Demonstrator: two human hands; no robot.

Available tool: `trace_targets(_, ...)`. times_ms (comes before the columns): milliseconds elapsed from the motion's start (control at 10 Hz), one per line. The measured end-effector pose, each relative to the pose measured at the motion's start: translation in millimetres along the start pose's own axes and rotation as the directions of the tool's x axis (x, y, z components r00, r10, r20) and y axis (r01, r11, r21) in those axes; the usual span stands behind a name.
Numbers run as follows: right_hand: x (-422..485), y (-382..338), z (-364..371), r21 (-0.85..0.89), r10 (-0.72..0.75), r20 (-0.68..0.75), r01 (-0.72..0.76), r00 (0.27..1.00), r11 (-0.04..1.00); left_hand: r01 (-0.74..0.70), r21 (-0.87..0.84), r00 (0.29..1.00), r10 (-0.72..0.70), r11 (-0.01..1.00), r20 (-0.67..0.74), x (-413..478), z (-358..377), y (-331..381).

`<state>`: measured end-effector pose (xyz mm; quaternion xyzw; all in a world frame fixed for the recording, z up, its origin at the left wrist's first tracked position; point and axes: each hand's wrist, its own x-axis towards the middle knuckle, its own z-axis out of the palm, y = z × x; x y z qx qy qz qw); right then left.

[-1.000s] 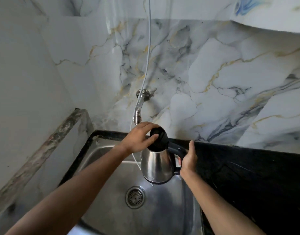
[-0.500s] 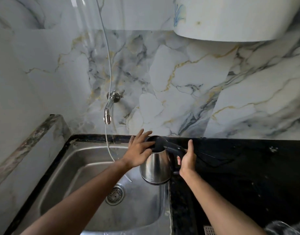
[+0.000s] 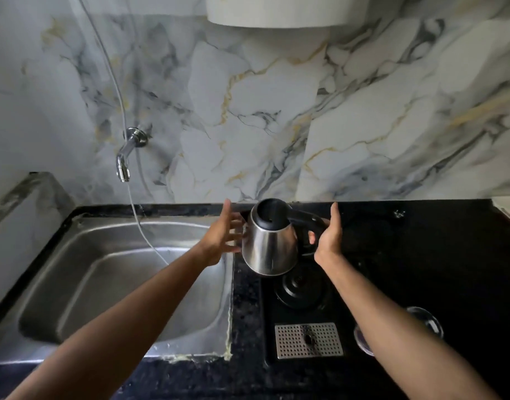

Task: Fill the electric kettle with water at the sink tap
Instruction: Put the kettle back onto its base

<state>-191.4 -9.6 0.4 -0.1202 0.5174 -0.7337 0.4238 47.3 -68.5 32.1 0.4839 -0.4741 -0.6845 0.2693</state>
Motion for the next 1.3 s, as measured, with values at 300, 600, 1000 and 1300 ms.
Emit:
trace_targets(300,11.6,-14.3,-75.3,-0.055,0.058,-0.028,-0.06,0.998,0.997,0.09,-0.158,0.996,-0.085,0.983,0.036,-2.3,63.6,-36.1)
trace_targets(600,13.0,1.8,-96.2,-0.075,0.081,-0.047,-0.084,0.996,0.994,0.144,-0.166,0.99,-0.14,0.976,0.036,4.5,70.4,-60.6)
trace_targets(1000,6.5,11.2,-113.9,-0.178,0.07,-0.039,-0.076,0.997,0.981,0.165,-0.082,0.985,-0.161,0.983,0.06,-0.8,72.1,-64.8)
trace_targets(1300,18.1,-32.5,-117.1,-0.586,0.229,0.127,-0.113,0.965,0.802,0.168,0.13,0.98,-0.181,0.977,0.087,-9.5,64.6,-41.7)
